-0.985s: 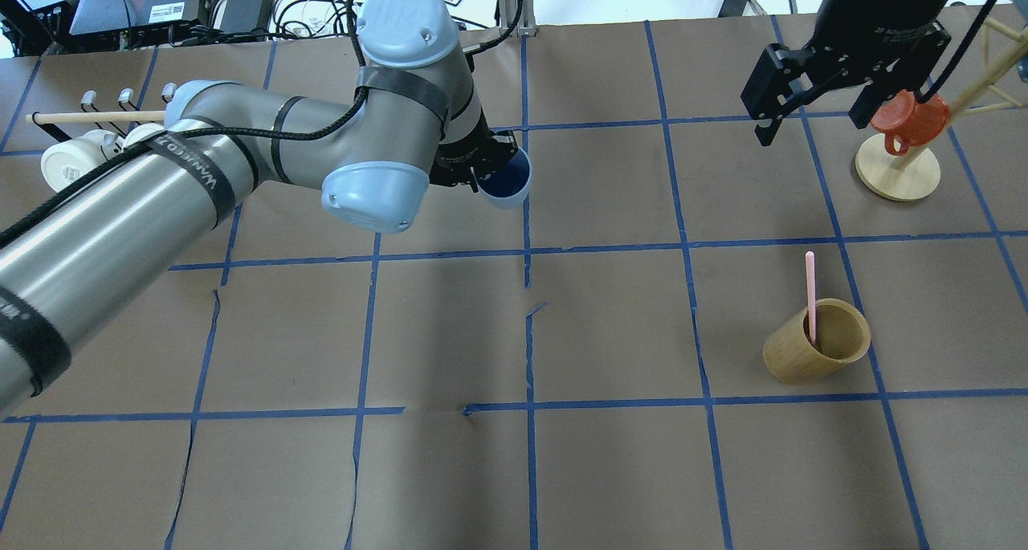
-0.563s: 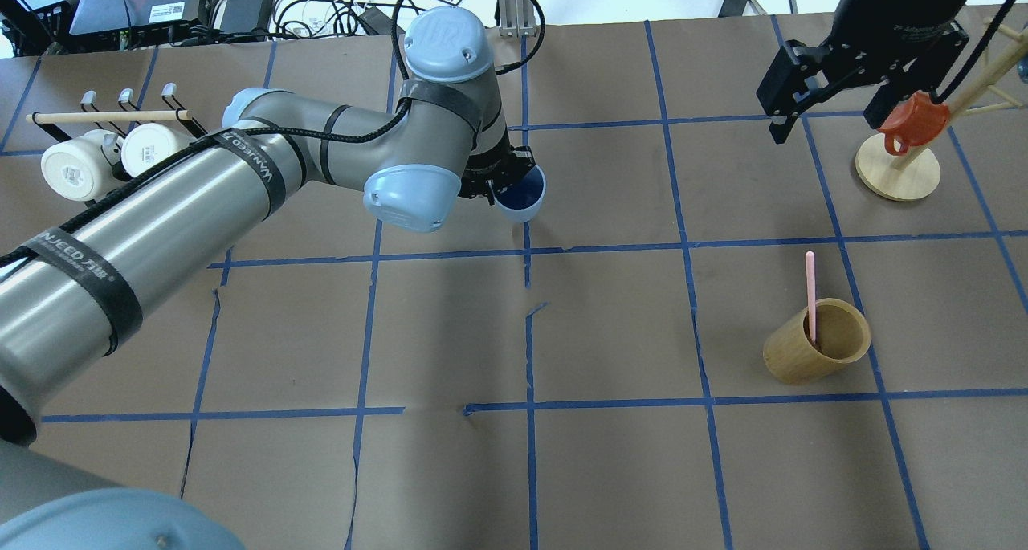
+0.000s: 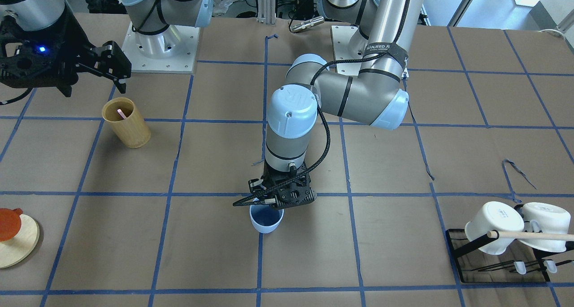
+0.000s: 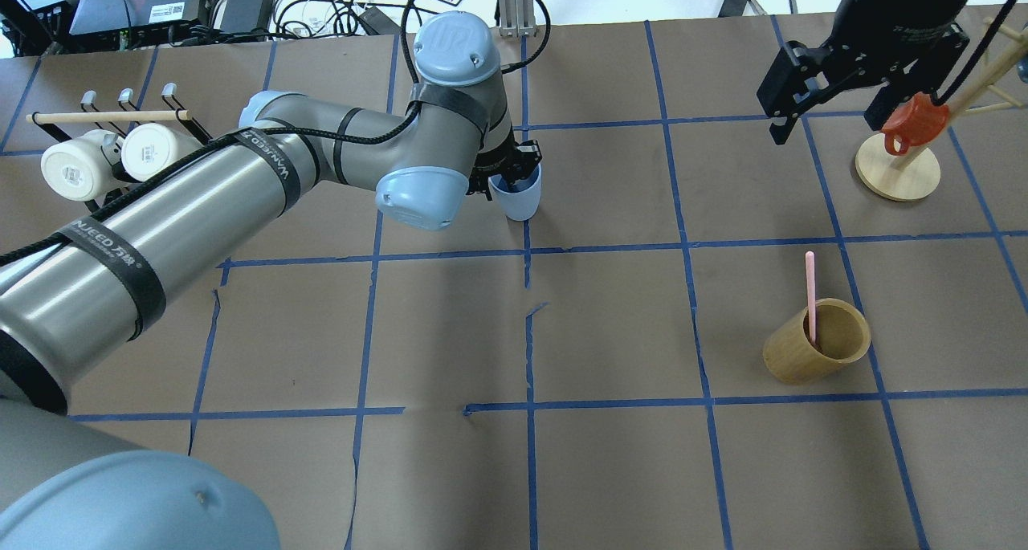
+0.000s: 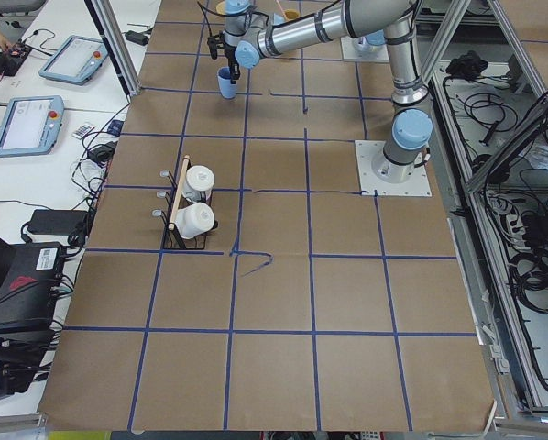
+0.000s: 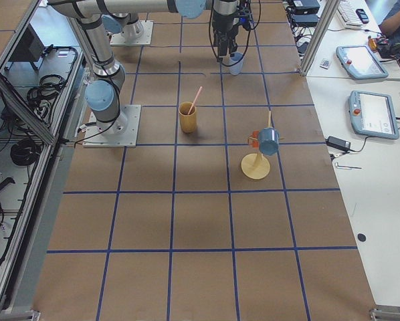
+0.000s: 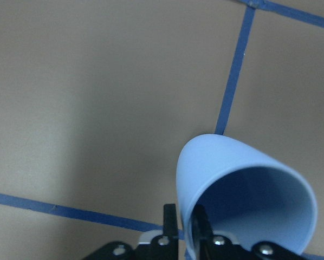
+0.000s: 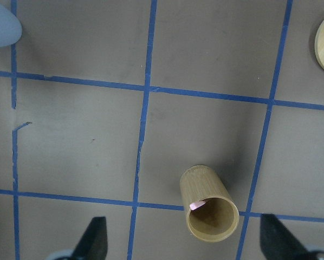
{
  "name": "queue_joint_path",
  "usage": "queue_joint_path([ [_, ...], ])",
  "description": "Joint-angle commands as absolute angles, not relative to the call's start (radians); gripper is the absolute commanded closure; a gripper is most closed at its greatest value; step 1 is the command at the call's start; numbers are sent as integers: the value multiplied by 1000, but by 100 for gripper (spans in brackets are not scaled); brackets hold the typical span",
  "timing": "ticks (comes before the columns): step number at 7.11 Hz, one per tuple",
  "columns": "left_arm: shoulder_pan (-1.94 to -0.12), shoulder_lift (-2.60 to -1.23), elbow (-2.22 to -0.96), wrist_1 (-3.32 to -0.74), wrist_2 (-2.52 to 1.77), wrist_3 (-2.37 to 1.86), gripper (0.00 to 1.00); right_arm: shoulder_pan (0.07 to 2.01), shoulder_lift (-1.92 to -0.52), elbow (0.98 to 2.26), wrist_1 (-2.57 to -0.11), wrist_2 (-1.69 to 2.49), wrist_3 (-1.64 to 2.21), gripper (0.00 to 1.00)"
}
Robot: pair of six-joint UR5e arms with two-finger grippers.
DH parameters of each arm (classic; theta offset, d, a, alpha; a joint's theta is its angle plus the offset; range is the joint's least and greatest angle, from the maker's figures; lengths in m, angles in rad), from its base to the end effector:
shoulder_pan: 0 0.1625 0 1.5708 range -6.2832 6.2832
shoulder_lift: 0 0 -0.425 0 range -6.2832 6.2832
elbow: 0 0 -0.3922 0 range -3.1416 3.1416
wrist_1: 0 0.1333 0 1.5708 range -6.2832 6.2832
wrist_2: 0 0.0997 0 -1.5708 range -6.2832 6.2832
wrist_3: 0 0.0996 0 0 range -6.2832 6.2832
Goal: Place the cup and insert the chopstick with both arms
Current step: 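Release the light blue cup and raise the left gripper back toward the rack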
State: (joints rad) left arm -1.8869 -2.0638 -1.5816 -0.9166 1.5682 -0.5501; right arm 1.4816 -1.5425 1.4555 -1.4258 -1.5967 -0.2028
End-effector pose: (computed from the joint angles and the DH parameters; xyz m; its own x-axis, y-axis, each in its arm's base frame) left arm -0.3315 -0.5840 0.2640 -0.9708 -0.2259 0.0805 -0.2348 0.9638 -0.1264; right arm 0.0860 -0.5062 0.5162 -0.9933 -0.1145 0.0137 -0.1135 0.9916 0.0620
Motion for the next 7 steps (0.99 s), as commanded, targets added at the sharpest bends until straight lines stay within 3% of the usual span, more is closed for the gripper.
queue_joint_path([
  [1,-1882,-2043,-1557,-920,1583,-538,3,1483,-1543,1456,-1425,-1597,-198,0],
  [3,-1820,-1978,-1551,-971,1585,-477,0,1485,-1540,1462,-1424,-1594,-195,0],
  [7,-1608,-1743,-1545,-1318,1583,-98,0,1483,-1517,1466,-1414,-1611,-187,0],
])
